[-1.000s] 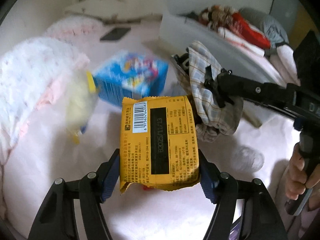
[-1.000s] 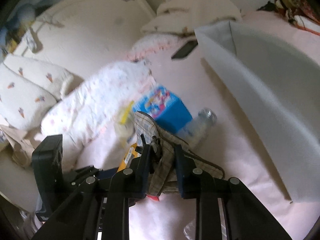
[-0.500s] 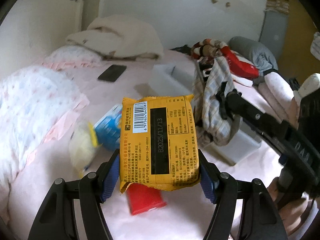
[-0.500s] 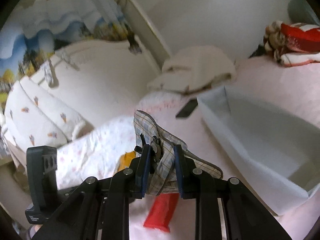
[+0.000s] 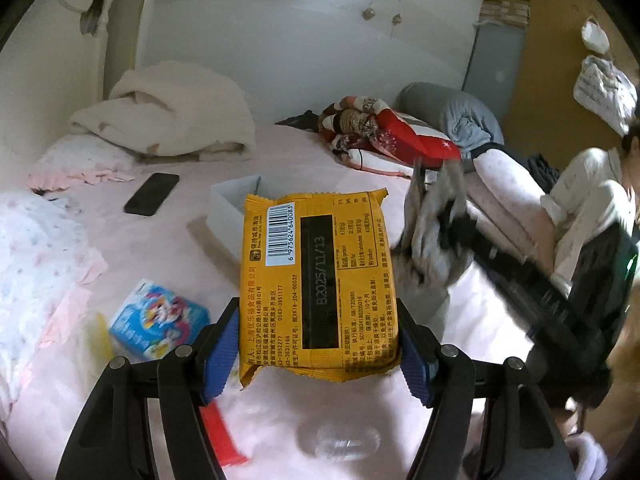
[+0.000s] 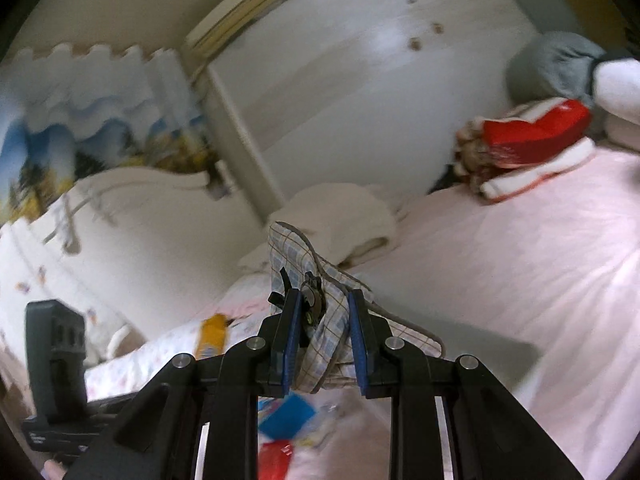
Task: Organize objects
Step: 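Carry the bun bag and plaid pouch into the white box and open both grippers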
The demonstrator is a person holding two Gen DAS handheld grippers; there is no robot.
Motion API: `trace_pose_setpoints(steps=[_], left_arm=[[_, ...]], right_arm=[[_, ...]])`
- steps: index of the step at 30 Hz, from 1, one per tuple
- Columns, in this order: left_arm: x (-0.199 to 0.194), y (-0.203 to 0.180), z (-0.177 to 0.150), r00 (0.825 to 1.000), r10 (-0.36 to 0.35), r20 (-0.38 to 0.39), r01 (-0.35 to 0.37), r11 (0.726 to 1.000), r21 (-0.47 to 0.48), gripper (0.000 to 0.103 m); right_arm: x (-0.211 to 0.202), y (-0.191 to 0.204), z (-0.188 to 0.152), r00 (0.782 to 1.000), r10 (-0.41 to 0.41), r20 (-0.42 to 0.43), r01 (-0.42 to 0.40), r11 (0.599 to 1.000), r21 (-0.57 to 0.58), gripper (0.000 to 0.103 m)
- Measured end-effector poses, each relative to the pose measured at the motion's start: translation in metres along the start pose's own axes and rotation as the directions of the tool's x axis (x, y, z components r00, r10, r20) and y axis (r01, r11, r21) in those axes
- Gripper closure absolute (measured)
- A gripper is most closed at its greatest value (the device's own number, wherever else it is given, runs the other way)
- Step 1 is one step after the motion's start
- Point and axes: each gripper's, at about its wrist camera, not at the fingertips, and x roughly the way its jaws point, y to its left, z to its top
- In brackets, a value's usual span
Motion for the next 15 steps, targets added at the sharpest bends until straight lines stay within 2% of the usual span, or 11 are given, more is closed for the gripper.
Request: trace_pose_setpoints(steps=[4, 8, 11, 13, 14, 15], left_arm=[[0.021, -0.006, 0.028, 0.999, -0.045, -0.005, 0.044, 0.997, -0.057, 0.034], [0.054, -0.023, 0.056, 0.996, -0.054, -0.076, 0.048, 0.996, -0.074, 0.034], [0.082, -0.035, 0.058, 0.991, -0.052, -0.12, 0.045, 0.997, -0.058, 0.034], [0.106, -0.039, 0.053, 0.977, -0.091, -0.191, 0.074, 0.993, -0.092, 0.034], [0.123, -0.039, 0.048, 0.957, -0.136, -0.257, 0.104, 0.985, -0.135, 0.034], [0.133, -0.038, 0.044, 0.943, -0.163, -0.291, 0.119, 0.98, -0.162, 0.034]], right_arm=[[0.021, -0.022, -0.003, 0.992, -0.106, -0.071, 0.11, 0.993, 0.049, 0.079], [0.034, -0.03, -0.006, 0.975, -0.168, -0.142, 0.182, 0.979, 0.089, 0.079], [0.035, -0.016, -0.01, 0.963, -0.227, -0.143, 0.229, 0.973, -0.005, 0.079], [0.039, -0.005, -0.012, 0.956, -0.255, -0.147, 0.247, 0.966, -0.074, 0.079], [0.042, -0.004, -0.013, 0.948, -0.275, -0.16, 0.263, 0.961, -0.09, 0.079], [0.043, -0.005, -0.014, 0.943, -0.281, -0.178, 0.268, 0.959, -0.092, 0.08]])
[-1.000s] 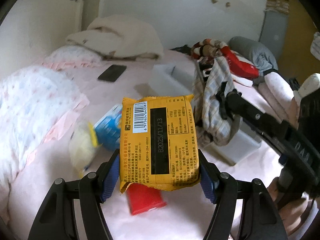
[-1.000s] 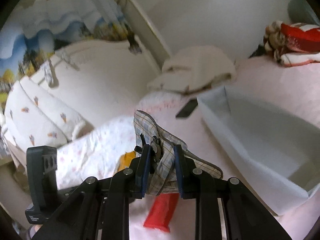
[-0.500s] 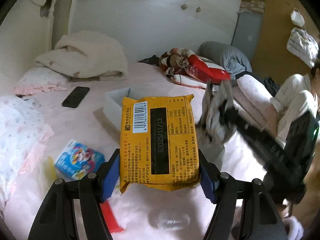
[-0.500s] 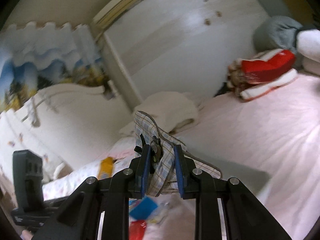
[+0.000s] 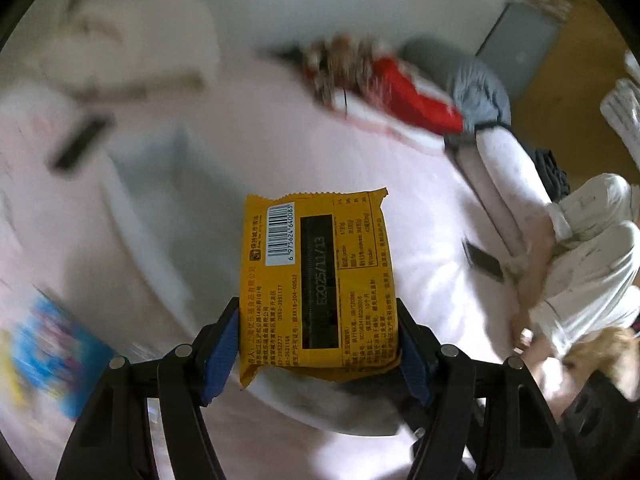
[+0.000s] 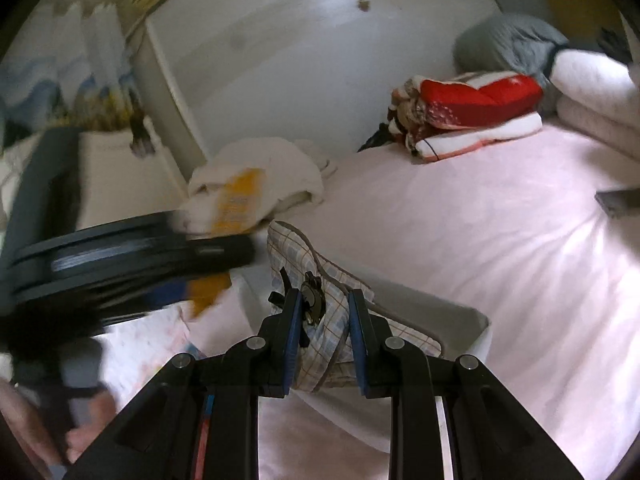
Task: Organize objects
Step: 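Carry the bun bag and plaid pouch into the white box and open both grippers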
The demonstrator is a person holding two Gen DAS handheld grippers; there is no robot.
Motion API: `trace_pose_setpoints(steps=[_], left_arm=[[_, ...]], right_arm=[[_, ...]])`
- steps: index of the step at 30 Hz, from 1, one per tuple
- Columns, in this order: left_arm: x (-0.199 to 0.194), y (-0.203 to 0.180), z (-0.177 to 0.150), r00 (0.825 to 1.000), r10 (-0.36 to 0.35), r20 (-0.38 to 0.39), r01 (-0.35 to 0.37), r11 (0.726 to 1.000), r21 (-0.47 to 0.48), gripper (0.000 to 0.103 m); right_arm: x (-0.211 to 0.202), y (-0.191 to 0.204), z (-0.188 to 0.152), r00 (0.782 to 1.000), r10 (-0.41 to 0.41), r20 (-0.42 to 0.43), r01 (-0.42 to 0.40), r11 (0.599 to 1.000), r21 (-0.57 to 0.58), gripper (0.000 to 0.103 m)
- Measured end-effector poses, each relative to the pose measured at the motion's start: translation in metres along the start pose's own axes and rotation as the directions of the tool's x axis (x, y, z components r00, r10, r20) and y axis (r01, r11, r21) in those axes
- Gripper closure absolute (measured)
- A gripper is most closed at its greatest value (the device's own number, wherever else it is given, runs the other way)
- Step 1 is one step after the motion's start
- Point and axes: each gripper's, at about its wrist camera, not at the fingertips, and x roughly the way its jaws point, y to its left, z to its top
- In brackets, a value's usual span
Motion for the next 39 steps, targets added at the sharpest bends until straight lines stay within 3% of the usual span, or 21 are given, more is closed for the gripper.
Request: trace_pose_setpoints(steps=[2, 3, 6, 11, 16, 18, 20, 22, 27, 30, 32, 33, 37, 39], left_arm=[[0.022, 0.005, -0.006, 0.996, -0.037, -0.076, 0.034, 0.999, -0.037, 0.034], [0.031, 0.005, -0.01, 0.994, -0.047, -0.099, 0.043, 0.998, -0.044, 0.034], [0.044, 0.006, -0.016, 0.988, -0.075, -0.133, 0.065, 0.995, -0.078, 0.034], [0.047, -0.003, -0.02, 0.983, -0.1, -0.157, 0.088, 0.993, -0.076, 0.033], [0.04, 0.002, -0.019, 0.974, -0.182, -0.133, 0.164, 0.977, -0.135, 0.028], [0.034, 0.011, -0.022, 0.956, -0.27, -0.117, 0.244, 0.95, -0.195, 0.023], [0.029, 0.017, -0.028, 0.932, -0.345, -0.108, 0.313, 0.92, -0.236, 0.022], [0.025, 0.016, -0.032, 0.924, -0.365, -0.115, 0.33, 0.912, -0.243, 0.021], [-0.008, 0.01, -0.035, 0.916, -0.397, -0.055, 0.382, 0.906, -0.181, 0.021], [-0.038, 0.005, -0.038, 0.938, -0.347, -0.006, 0.345, 0.933, -0.107, 0.021], [-0.061, 0.003, -0.045, 0.973, -0.23, 0.027, 0.231, 0.972, -0.033, 0.021], [-0.07, 0.005, -0.047, 0.978, -0.202, 0.047, 0.203, 0.979, -0.012, 0.021], [-0.116, 0.028, -0.066, 0.985, -0.097, 0.145, 0.097, 0.995, 0.005, 0.021], [-0.132, 0.045, -0.081, 0.981, -0.041, 0.187, 0.038, 0.999, 0.017, 0.021]], right_arm=[[0.005, -0.004, -0.003, 0.998, 0.008, -0.059, -0.007, 1.0, 0.014, 0.094], [0.006, -0.005, -0.004, 0.997, 0.006, -0.073, -0.005, 1.0, 0.019, 0.095], [0.014, -0.011, -0.005, 0.992, -0.04, -0.119, 0.042, 0.999, 0.019, 0.096], [0.023, -0.034, 0.0, 0.986, -0.041, -0.161, 0.064, 0.988, 0.14, 0.095], [0.02, -0.045, -0.002, 0.99, 0.001, -0.141, 0.032, 0.973, 0.227, 0.094], [0.017, -0.043, -0.002, 0.993, 0.013, -0.114, 0.013, 0.974, 0.227, 0.093], [0.016, -0.039, 0.0, 0.995, 0.037, -0.088, -0.016, 0.974, 0.227, 0.084], [0.015, -0.035, 0.001, 0.995, 0.072, -0.066, -0.056, 0.974, 0.221, 0.077], [0.012, -0.023, 0.002, 0.99, 0.139, -0.012, -0.134, 0.971, 0.197, 0.076], [0.012, -0.016, 0.003, 0.983, 0.181, 0.021, -0.182, 0.969, 0.169, 0.075], [0.014, -0.01, 0.005, 0.973, 0.228, 0.03, -0.23, 0.963, 0.14, 0.074], [0.015, -0.006, 0.006, 0.968, 0.248, 0.032, -0.25, 0.96, 0.123, 0.074], [0.026, 0.022, 0.001, 0.941, 0.338, -0.018, -0.338, 0.941, 0.01, 0.059], [0.033, 0.039, -0.006, 0.921, 0.386, -0.062, -0.388, 0.921, -0.033, 0.058]])
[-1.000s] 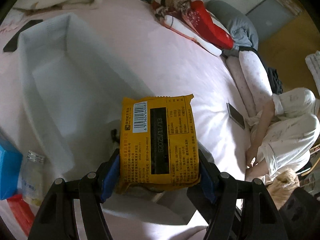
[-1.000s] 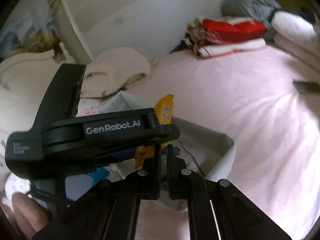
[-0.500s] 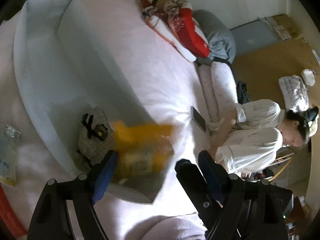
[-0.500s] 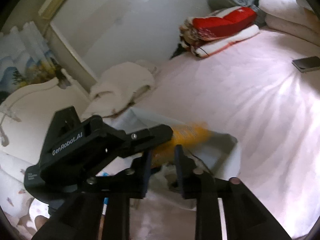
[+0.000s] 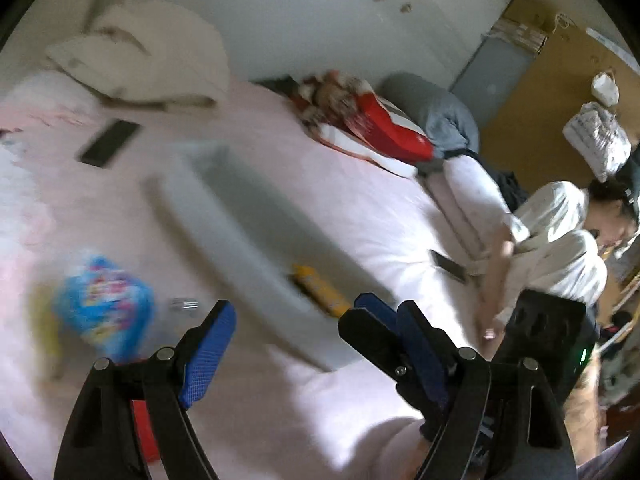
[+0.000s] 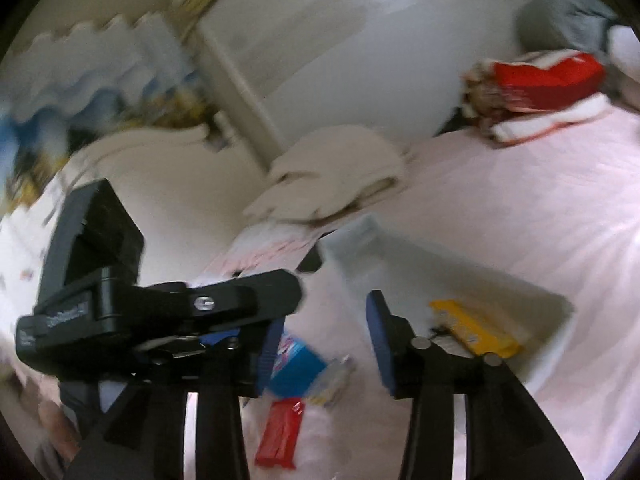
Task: Organize objects
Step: 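Carry the bun bag and plaid pouch into the white box and open both grippers, then grasp the red packet on the bed with the right gripper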
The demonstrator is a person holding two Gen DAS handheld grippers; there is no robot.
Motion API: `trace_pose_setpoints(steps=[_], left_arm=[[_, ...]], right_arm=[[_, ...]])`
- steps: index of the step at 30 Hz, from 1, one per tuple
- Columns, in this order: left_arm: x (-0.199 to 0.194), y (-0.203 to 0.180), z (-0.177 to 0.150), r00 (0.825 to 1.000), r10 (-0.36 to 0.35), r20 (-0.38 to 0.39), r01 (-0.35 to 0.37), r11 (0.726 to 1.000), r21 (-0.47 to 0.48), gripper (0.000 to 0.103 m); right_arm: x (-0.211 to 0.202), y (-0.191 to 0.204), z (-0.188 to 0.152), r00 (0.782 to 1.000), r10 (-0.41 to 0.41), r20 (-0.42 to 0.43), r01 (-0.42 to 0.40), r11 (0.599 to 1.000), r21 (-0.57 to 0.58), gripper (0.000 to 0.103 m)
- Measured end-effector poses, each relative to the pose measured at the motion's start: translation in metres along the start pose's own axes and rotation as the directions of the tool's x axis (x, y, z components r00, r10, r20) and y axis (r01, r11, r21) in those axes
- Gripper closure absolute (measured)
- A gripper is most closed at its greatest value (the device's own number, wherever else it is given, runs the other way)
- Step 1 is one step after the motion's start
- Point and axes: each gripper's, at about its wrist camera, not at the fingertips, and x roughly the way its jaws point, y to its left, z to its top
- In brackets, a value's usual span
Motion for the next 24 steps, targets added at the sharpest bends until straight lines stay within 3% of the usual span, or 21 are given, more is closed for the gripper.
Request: trace_pose_setpoints(steps=[4, 8, 10, 12, 15, 19, 22, 23, 24], left_arm=[[-0.024, 0.036, -0.028, 0.99, 0.131, 0.06, -0.132, 0.991, 0.013, 0.021], [-0.018, 0.079, -0.052, 0.968, 0.242, 0.068, -0.24, 0.97, -0.047, 0.021], [-0.008, 0.097, -0.063, 0.943, 0.33, 0.024, -0.328, 0.942, -0.067, 0.022], [0.007, 0.111, -0.072, 0.905, 0.422, -0.063, -0.425, 0.904, -0.051, 0.023], [0.017, 0.123, -0.086, 0.886, 0.454, -0.098, -0.459, 0.887, -0.045, 0.023], [0.022, 0.141, -0.1, 0.902, 0.402, -0.16, -0.422, 0.898, -0.126, 0.023], [0.031, 0.148, -0.106, 0.895, 0.393, -0.212, -0.425, 0.895, -0.135, 0.023], [0.033, 0.147, -0.106, 0.889, 0.406, -0.211, -0.436, 0.891, -0.122, 0.022], [0.034, 0.144, -0.106, 0.882, 0.423, -0.205, -0.45, 0.887, -0.103, 0.022]], right_arm=[[0.04, 0.019, -0.016, 0.98, 0.092, -0.178, -0.103, 0.993, -0.05, 0.057], [0.074, 0.028, -0.034, 0.955, 0.057, -0.29, -0.086, 0.992, -0.09, 0.057], [0.086, 0.027, -0.038, 0.95, 0.016, -0.312, -0.054, 0.992, -0.114, 0.057], [0.1, 0.026, -0.046, 0.939, -0.027, -0.342, -0.019, 0.991, -0.131, 0.057], [0.123, 0.02, -0.052, 0.915, -0.061, -0.398, 0.011, 0.992, -0.126, 0.057], [0.15, 0.016, -0.074, 0.869, -0.118, -0.48, 0.059, 0.989, -0.136, 0.058], [0.174, 0.016, -0.096, 0.803, -0.197, -0.563, 0.097, 0.974, -0.203, 0.057], [0.185, 0.018, -0.107, 0.77, -0.243, -0.59, 0.112, 0.962, -0.251, 0.057], [0.189, 0.022, -0.113, 0.767, -0.282, -0.576, 0.124, 0.946, -0.298, 0.057]])
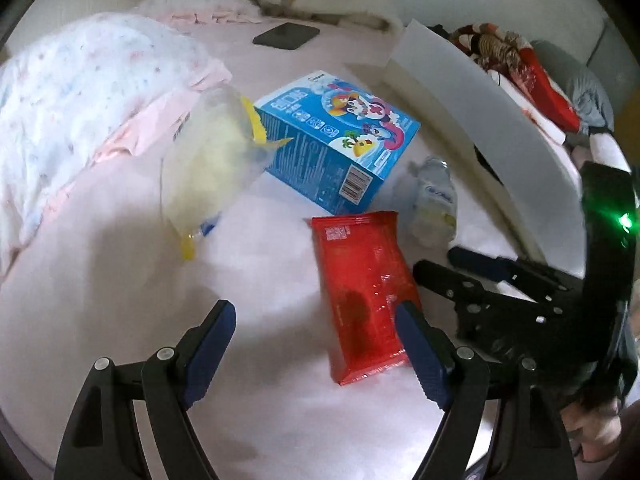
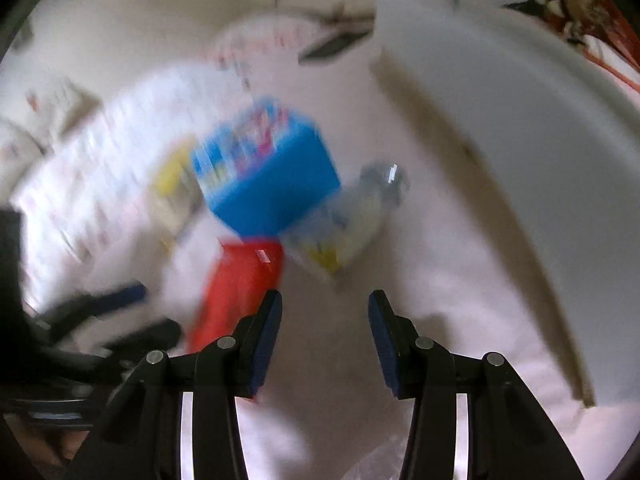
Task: Organize objects
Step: 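Grasp the red packet on the bed with the right gripper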
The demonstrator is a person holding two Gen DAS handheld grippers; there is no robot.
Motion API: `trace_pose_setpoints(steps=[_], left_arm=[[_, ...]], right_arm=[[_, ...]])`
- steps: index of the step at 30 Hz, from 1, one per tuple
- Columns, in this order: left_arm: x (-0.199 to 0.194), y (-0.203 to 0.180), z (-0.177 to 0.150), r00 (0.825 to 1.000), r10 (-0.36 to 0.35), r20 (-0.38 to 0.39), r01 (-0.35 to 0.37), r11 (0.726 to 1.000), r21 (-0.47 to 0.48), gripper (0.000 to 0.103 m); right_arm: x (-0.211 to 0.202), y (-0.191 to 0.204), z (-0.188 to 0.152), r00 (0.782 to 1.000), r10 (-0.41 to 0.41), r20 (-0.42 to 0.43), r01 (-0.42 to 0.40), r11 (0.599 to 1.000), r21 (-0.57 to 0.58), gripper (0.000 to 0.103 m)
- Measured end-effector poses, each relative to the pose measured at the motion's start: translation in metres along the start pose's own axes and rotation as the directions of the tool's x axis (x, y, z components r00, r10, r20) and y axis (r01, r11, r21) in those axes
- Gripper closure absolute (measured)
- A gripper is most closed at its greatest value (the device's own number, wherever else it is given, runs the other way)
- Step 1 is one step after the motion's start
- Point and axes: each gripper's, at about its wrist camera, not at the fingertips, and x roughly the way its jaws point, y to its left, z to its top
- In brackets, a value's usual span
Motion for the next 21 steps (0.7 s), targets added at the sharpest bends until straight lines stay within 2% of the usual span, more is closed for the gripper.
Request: trace_pose_setpoints(steps=[1, 3, 6, 7, 8, 9, 10, 15, 17, 21], left_arm=[[0.0, -0.004, 0.0, 1.0, 0.022, 0.01, -0.022, 1.0, 0.021, 0.022], [-0.003, -0.007, -0.002, 0.998, 0.059, 0.026, -0.06, 0.997, 0.04, 0.026], [-0.008, -0.006, -0.006, 0.998, 0.053, 0.035, -0.054, 0.998, 0.038, 0.026], [-0.01, -0.006, -0.006, 0.998, 0.049, 0.037, -0.05, 0.998, 0.035, 0.026], [-0.011, -0.006, -0.006, 0.998, 0.047, 0.04, -0.048, 0.998, 0.034, 0.026], [-0.011, -0.006, -0.005, 0.998, 0.049, 0.044, -0.051, 0.998, 0.033, 0.026], [-0.011, -0.005, -0.004, 0.998, 0.054, 0.045, -0.055, 0.998, 0.032, 0.026], [-0.014, -0.003, 0.001, 0.998, 0.037, 0.054, -0.038, 0.999, 0.012, 0.026], [-0.017, -0.002, 0.004, 0.997, 0.031, 0.066, -0.032, 0.999, 0.011, 0.026], [-0.022, -0.002, 0.008, 0.995, 0.049, 0.084, -0.052, 0.998, 0.023, 0.026]], right_arm=[[0.0, 0.008, 0.0, 0.999, -0.027, 0.038, 0.028, 0.999, -0.041, 0.055], [0.004, 0.019, 0.0, 0.998, -0.034, 0.045, 0.038, 0.995, -0.096, 0.055], [0.006, 0.023, -0.001, 0.997, -0.052, 0.056, 0.058, 0.992, -0.113, 0.057], [0.006, 0.021, -0.002, 0.997, -0.046, 0.056, 0.051, 0.993, -0.107, 0.066], [0.005, 0.019, -0.001, 0.998, -0.03, 0.052, 0.035, 0.995, -0.095, 0.084], [0.005, 0.014, 0.0, 0.999, 0.008, 0.044, -0.004, 0.998, -0.069, 0.094], [0.006, 0.01, 0.002, 0.999, 0.039, 0.035, -0.038, 0.999, -0.039, 0.098], [0.0, 0.001, 0.015, 0.993, 0.105, 0.048, -0.108, 0.992, 0.064, 0.098], [-0.013, -0.002, 0.024, 0.987, 0.13, 0.094, -0.138, 0.987, 0.079, 0.099], [-0.038, -0.017, 0.034, 0.959, 0.195, 0.204, -0.221, 0.969, 0.113, 0.1]])
